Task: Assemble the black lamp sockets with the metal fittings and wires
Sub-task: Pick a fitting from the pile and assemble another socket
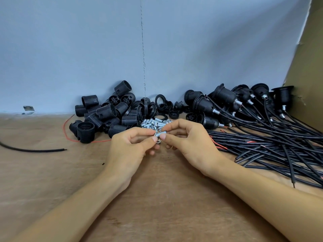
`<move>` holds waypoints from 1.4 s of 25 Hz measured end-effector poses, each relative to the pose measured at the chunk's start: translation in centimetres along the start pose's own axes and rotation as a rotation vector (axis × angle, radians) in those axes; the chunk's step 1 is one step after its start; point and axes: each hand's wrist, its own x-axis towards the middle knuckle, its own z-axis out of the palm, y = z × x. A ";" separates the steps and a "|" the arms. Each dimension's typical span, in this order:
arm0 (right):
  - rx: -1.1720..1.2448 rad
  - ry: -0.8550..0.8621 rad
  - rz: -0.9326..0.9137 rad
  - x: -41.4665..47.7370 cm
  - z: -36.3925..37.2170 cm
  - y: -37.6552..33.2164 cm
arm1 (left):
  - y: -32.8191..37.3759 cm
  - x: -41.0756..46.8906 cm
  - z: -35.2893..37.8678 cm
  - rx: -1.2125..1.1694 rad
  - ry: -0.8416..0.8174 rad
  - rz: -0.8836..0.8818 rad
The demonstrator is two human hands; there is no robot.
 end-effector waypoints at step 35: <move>-0.060 -0.121 0.152 -0.2 -0.3 -0.9 | 0.2 -0.7 0.3 0.006 -0.110 0.132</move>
